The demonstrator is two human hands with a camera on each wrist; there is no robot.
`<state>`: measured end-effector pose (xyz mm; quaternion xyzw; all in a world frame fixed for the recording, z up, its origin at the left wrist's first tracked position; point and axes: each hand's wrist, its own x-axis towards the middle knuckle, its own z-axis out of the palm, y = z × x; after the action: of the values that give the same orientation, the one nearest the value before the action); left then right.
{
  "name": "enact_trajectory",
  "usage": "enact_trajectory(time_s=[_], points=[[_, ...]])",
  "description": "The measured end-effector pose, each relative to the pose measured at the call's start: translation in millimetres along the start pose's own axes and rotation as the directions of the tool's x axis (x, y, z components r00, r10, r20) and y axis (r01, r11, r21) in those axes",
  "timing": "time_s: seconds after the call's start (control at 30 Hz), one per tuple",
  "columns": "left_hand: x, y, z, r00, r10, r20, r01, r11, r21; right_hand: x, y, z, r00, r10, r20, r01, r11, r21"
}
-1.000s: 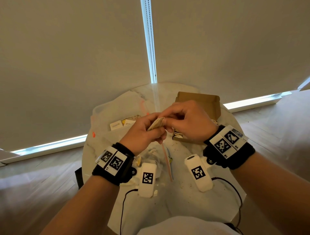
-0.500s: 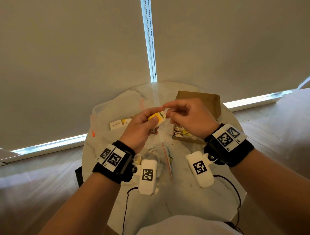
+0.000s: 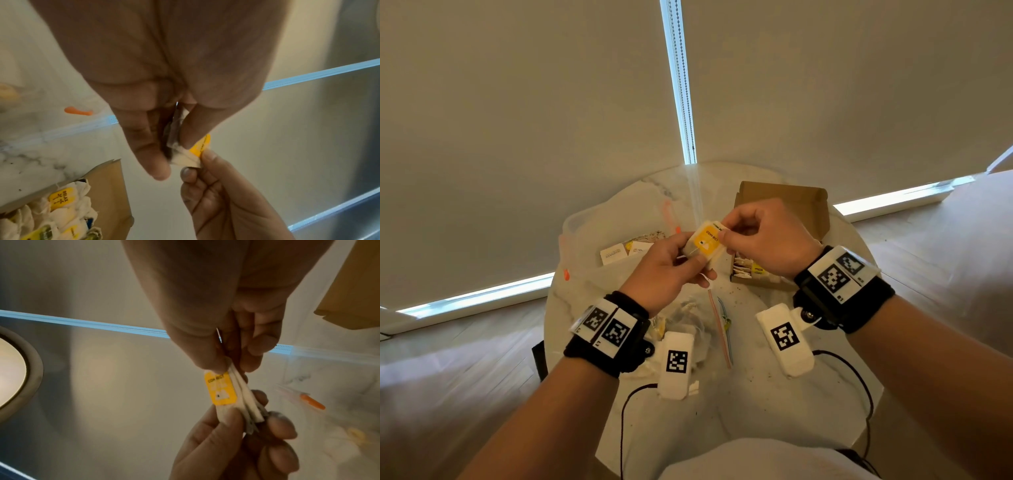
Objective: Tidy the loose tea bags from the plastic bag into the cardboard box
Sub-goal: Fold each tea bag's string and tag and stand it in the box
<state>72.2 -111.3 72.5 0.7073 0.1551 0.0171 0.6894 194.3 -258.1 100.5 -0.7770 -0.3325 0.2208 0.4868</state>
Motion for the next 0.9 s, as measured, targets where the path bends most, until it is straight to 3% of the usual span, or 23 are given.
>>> enact_trajectory(time_s=[0.2,0.37,0.5,0.57,0.67,0.77,0.9], points=[[6,-3,5,0.999,0.008,-0.037,-0.003,0.989,0.145,3,5,-6,0.999,-0.017,0.038,0.020,0.997,-0.070],[13,-8,8,0.987,-0.034,-0.159,0.051,0.993,0.105,15,25,-38,0.995,0.098,-0.019,-0.100,0.987,-0.125],[14,-15,7,0.986,-0.065,-0.152,0.083,0.990,0.118,25,68,-79,0.979,0.189,-0.082,-0.200,0.967,-0.157],[15,-21,7,0.985,-0.079,-0.152,0.098,0.987,0.124,26,100,-91,0.968,0.232,-0.096,-0.250,0.917,-0.311],[18,-29,8,0.983,-0.100,-0.152,0.122,0.983,0.138,21,151,-93,0.948,0.300,-0.103,-0.303,0.757,-0.579],[19,-32,10,0.983,-0.119,-0.140,0.141,0.977,0.161,14,187,-83,0.901,0.423,-0.093,-0.371,0.643,-0.670],[21,-33,11,0.981,-0.133,-0.141,0.158,0.970,0.184,18,205,-68,0.871,0.479,-0.106,-0.379,0.520,-0.766]])
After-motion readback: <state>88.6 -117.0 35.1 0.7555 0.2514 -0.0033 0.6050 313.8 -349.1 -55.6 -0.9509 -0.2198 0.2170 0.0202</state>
